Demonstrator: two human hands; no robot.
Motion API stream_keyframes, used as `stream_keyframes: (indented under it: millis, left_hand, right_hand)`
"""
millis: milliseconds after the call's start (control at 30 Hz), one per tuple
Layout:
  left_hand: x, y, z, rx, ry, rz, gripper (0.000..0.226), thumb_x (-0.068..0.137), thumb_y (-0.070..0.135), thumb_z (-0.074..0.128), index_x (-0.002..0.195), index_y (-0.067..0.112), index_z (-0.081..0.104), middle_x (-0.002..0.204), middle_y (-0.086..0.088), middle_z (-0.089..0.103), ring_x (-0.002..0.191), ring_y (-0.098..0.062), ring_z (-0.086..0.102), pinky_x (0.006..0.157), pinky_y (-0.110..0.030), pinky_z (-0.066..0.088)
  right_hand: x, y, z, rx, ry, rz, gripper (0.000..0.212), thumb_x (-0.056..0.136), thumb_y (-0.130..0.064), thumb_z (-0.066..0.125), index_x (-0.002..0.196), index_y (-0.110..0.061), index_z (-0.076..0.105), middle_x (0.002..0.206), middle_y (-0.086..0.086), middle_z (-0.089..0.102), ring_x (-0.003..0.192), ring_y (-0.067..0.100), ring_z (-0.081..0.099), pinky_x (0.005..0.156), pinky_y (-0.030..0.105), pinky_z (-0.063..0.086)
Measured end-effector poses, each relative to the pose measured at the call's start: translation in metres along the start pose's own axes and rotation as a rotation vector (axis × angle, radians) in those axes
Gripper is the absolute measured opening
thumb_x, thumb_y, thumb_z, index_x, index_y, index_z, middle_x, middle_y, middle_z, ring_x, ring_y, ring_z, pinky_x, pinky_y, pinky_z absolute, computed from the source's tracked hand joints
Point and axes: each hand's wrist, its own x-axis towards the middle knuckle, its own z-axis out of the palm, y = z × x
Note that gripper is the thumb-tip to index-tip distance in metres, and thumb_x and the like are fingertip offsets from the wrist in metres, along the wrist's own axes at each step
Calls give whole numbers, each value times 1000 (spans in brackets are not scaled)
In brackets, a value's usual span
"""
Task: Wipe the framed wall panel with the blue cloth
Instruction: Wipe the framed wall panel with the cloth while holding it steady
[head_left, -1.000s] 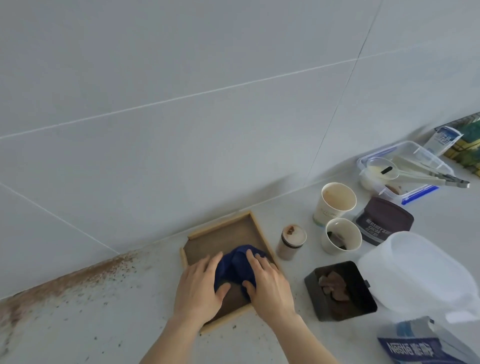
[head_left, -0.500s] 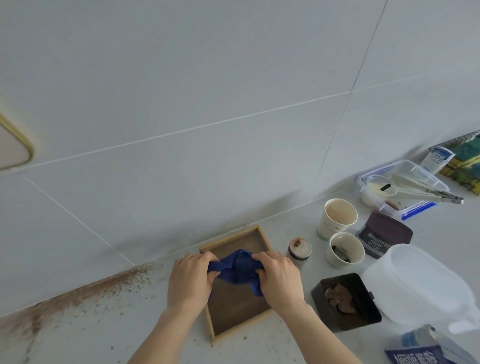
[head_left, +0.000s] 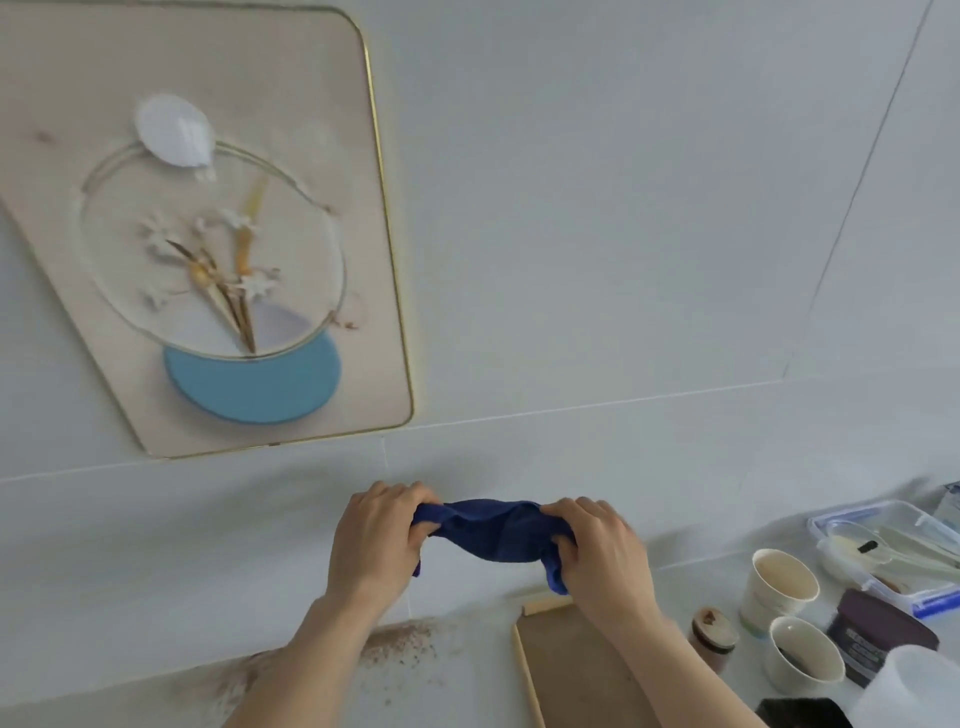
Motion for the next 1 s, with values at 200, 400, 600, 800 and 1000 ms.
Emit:
stream_keyframes:
  millis: [200,400,600,800,1000]
  left_hand:
    - [-13,-57,-90,-7,147,-28,8,95,24,66,96,30,72,83,11,71,89,-18,61,71,-28,38]
    - [-25,-96,-148,-118,249,-104,13,94,24,70,99,36,66,87,16,70,82,-9,61,62,-20,40]
    - [-20,-90,-173,-518,361,-127,27,89,23,77,113,26,65,101,17,74,99,-8,69,84,-30,54]
    - [-9,-44,-172,-612,336,12,21,90,26,76,110,30,70,105,22,71,104,4,63,82,-11,52]
    - [-1,-54,-169,-651,90,91,54,87,13,67,133,40,55,125,22,69,123,4,57,103,-31,53]
  right_hand:
    - [21,-94,-7,51,-33,-96,36,88,-2,54,111,-26,69,92,-3,66,88,25,59,69,38,52]
    - [34,-171,-16,419,-45,-48,41,90,2,53,114,-27,69,98,-1,72,89,22,68,73,35,57]
    - [38,-228,-30,1250,-116,293,19,103,-6,55,118,-8,67,110,18,75,99,32,72,88,43,62]
    - [37,-265,-30,1765,-452,230,45,110,-36,38,132,-1,57,119,26,67,109,38,65,87,51,58]
    - [47,-238,-28,1424,-204,274,22,98,-8,66,120,-11,67,113,20,76,105,35,74,83,45,65]
